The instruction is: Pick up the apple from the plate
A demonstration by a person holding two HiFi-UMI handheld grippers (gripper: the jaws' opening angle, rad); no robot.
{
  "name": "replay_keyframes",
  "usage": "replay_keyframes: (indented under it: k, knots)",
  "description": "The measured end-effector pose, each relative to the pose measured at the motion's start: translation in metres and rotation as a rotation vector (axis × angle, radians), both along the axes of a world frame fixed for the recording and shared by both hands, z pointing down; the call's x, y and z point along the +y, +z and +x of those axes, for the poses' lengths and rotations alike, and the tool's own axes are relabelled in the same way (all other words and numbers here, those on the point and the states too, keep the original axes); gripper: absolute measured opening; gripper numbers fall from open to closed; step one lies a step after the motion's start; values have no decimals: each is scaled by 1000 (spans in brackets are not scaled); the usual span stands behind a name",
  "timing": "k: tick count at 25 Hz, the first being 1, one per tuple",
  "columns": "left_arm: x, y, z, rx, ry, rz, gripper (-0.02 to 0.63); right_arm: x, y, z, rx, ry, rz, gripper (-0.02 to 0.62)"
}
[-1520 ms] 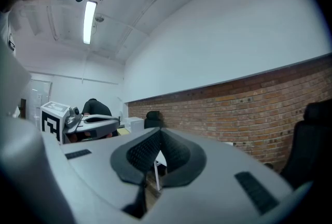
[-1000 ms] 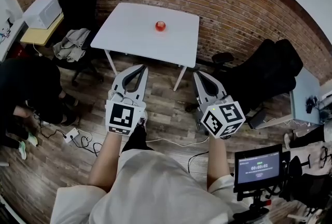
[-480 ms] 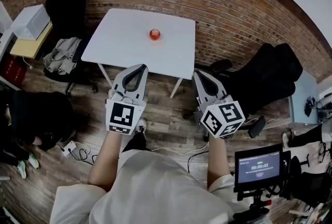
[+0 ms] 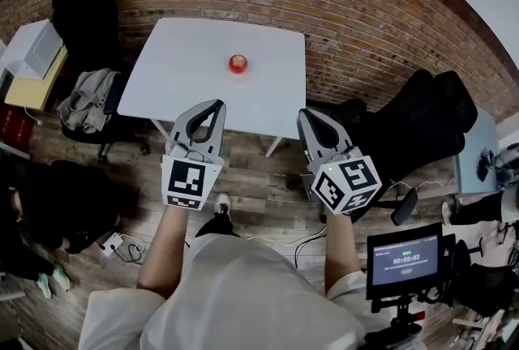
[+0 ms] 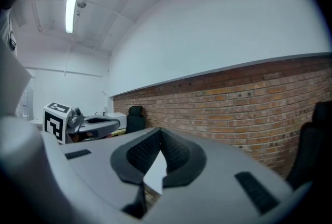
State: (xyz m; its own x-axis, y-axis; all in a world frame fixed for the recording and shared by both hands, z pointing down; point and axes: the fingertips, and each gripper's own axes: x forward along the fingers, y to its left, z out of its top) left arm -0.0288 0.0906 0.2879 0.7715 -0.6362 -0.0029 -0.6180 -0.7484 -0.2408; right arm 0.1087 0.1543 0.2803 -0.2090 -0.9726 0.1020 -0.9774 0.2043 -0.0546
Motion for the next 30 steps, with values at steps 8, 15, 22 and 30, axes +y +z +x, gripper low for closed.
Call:
replay_keyframes:
  k: [8,15,22,30]
  knots:
    - [-57,3,11,-5,12,-22,6,-57,4,10,3,12,-33,2]
    - [-97,9,15,-15,17,-40,6,-100,8,4,12,-36,-45,2]
    - [-134,18,17,-21,28,-53,6,-136,19,-9,18,-104,-65,3]
    - [-182,32,16,-27,44,-78,6,-183,27,-8,26,-74,-79,3]
